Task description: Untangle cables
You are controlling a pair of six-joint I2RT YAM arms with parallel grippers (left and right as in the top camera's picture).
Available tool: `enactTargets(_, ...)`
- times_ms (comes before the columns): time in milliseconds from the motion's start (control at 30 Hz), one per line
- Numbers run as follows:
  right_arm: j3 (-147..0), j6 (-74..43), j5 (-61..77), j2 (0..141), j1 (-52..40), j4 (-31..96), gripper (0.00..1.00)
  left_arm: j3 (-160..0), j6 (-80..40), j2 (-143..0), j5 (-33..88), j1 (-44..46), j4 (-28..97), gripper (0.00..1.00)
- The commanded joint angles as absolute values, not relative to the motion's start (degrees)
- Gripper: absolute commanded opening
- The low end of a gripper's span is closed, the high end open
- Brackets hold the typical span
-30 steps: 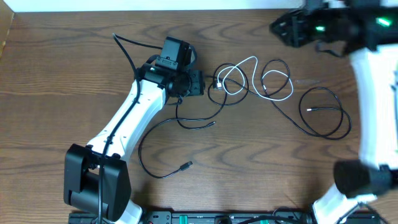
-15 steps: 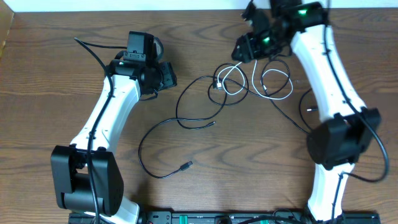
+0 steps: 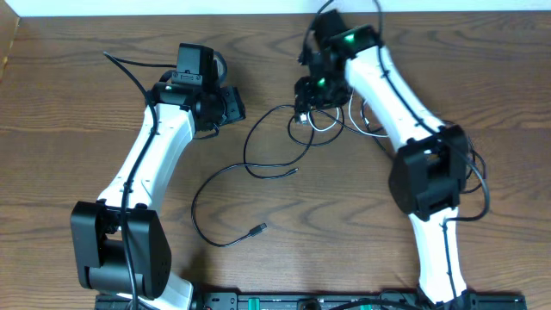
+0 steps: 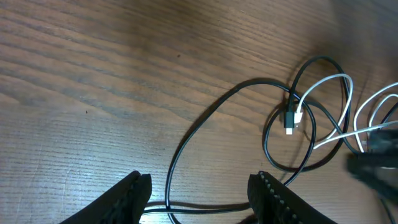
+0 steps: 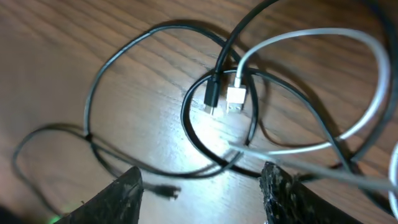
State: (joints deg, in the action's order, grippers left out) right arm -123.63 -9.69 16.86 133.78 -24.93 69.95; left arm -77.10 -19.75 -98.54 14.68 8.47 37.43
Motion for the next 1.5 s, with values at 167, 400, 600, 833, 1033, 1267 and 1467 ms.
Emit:
enactTargets(167,-123.9,-21.0,-1.3,140.8,-29.6,67.2,0.58,-76.9,-20.4,-98.1,14.5,8.4,37.9,0.56)
enactTargets(400,-124.1,-20.9,-1.4,141.9,-29.6,63.5,0.23,-76.9,-20.4,-98.1,14.5,8.4,39.3,0.56)
enactTargets(600,-124.9,-18.8,-1.3,138.3,-27.7,63.5,0.01,-76.9,-20.5,-98.1,14.5,8.4,39.4,0.56)
enactTargets(833,-124.9,-10.7,4.8,131.0,-26.0,67.4,0.01,-76.9,-20.4,-98.1,14.5,8.4,39.4,0.56)
enactTargets(1033,-124.9,-5.6,12.1,124.2,-24.6,71.9,0.01,-76.9,-20.4,-98.1,14.5,8.4,39.4,0.56)
enactTargets(1267,-125.9,0.2,21.7,113.4,-20.4,73.7,0.01,-76.9,-20.4,-98.1,14.5,8.4,39.4,0.56)
enactTargets(1467,-129.0,4.4,35.4,101.8,-11.4,69.1,0.01,-76.9,-20.4,-98.1,14.5,8.4,39.4,0.56)
